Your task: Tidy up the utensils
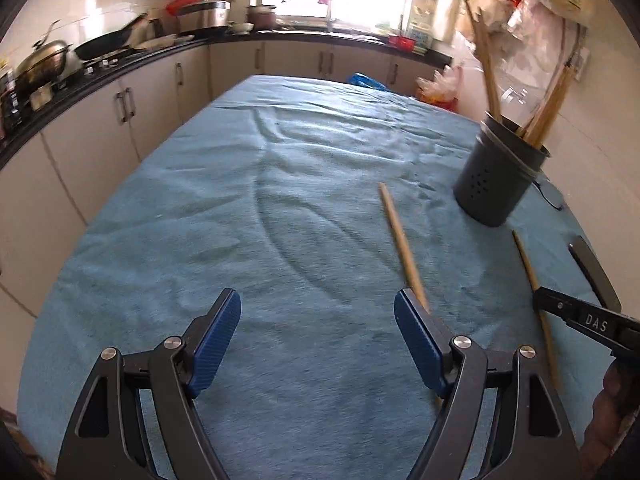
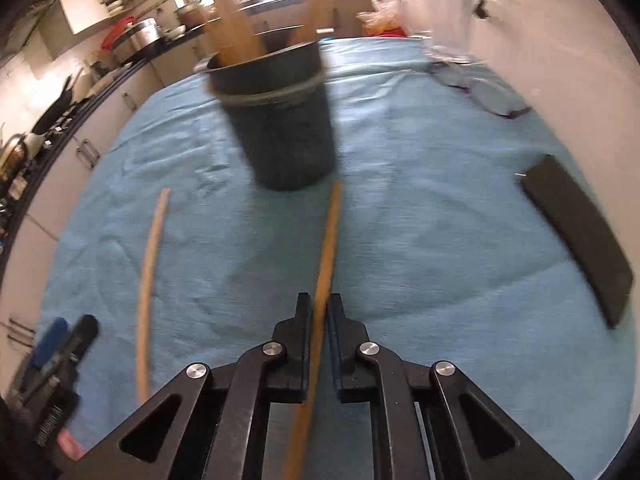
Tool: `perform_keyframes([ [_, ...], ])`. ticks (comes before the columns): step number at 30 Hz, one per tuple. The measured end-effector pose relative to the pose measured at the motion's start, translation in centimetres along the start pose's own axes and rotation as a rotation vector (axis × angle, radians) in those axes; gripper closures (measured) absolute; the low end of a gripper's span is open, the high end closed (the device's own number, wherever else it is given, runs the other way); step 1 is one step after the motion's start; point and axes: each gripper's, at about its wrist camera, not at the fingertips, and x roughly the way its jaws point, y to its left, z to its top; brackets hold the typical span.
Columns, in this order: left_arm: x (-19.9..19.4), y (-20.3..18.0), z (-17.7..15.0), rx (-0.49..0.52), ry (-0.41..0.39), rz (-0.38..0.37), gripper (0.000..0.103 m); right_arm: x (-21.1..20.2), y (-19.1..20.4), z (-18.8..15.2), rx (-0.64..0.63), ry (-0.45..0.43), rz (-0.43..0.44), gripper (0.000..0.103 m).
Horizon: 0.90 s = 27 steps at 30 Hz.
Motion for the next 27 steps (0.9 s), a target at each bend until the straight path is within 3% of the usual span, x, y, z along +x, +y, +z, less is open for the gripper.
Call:
perform_keyframes([
  [4, 1.5, -2.2, 1.4, 0.028, 0.074, -0.051, 0.025, -0.5, -2.2, -0.5, 0.04, -0.005, 0.027, 0.095],
  [6, 2.6, -3.4, 2.3, 0.038, 0.107, -0.029, 0.026, -0.6, -2.5, -0.7, 0.044, -0.01, 0.039, 0.095],
  [11, 5.6, -5.5, 4.0, 0.052, 0.186, 0.034, 0.061, -0.6, -2.8, -0.9, 0.035, -0.012, 0.059, 0.095],
  [16, 6.7, -7.0, 4.8, 0.1, 0.178, 0.098, 0.068, -0.5, -3.0, -0.4, 0.015, 0.009, 0.08, 0.094],
  [27, 6.5, -8.2, 4.4, 0.14, 0.144, 0.085, 0.096, 0.9, -1.7, 1.7, -0.052, 0.033, 0.039, 0.094],
])
